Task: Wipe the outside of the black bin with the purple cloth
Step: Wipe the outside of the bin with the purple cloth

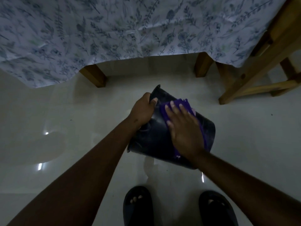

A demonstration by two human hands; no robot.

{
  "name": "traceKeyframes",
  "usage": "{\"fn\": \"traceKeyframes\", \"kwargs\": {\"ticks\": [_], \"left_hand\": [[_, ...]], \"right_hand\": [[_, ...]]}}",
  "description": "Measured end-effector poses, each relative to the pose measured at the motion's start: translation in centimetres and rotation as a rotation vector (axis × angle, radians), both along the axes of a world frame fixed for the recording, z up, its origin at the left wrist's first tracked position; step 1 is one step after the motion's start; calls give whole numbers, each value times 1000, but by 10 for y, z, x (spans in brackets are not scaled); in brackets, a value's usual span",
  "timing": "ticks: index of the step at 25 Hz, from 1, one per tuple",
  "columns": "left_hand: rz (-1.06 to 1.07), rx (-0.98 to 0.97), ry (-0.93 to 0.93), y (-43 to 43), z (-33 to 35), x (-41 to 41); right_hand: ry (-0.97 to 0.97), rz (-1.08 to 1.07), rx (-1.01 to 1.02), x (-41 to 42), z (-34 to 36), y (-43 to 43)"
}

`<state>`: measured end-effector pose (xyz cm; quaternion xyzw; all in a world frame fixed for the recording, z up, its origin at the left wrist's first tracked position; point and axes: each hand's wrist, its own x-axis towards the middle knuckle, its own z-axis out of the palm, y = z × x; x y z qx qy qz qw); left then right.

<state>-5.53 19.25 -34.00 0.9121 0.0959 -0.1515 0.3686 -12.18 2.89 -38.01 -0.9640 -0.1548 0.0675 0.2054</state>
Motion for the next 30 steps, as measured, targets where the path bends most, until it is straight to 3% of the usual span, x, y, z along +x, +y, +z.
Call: {"fn": "traceKeyframes", "kwargs": {"ticks": [3,5,9,11,16,22,24,27,30], "left_hand": [[30,43,-1,3,-4,-1],[60,26,-1,4,-4,-1],[44,23,-4,6,-8,2],[27,26,-23,7,-9,1],[34,51,-6,5,-9,2],[0,124,-25,9,-18,10],[-10,116,-38,6,-15,12],[1,152,-49,0,-13,15],[33,167,-31,1,-15,18]], "right_hand": [[186,-197,125,67,0,0],[184,-248,135,59,-1,2],[-5,-18,-44,-40,4,8],[-20,12,-32,-28,-4,9],[237,-236,139,62,-1,-4],[36,32,-80,-47,-5,1],[22,11,-52,-15,-6,-3],[203,-197,118,37,-3,-6],[126,-149,2,5,-3,-1]]}}
